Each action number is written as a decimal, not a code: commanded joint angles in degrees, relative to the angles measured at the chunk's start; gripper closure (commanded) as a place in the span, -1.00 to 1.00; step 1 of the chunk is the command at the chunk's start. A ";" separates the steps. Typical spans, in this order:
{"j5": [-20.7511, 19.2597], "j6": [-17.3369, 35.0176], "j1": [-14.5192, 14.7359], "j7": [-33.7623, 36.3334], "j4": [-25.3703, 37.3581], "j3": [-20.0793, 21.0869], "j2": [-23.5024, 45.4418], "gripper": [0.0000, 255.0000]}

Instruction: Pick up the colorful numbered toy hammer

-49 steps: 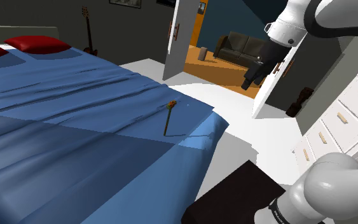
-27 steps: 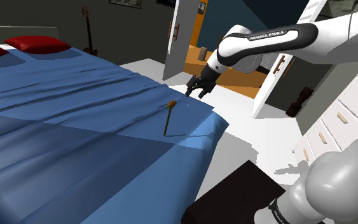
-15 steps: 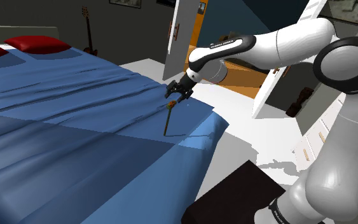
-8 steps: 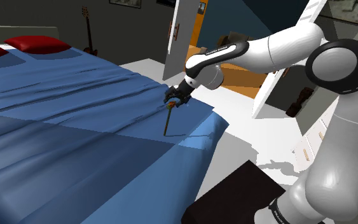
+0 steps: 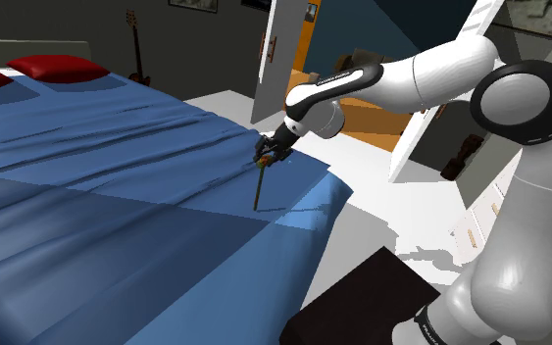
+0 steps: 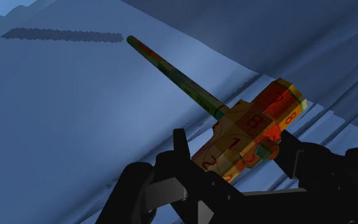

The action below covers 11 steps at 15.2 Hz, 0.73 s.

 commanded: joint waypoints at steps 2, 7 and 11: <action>0.02 -0.06 -0.08 -0.09 0.06 -0.03 0.09 1.00; -1.88 -2.79 0.20 2.18 0.88 -0.69 -2.11 1.00; -3.30 -5.05 0.35 3.91 1.78 -1.12 -3.72 1.00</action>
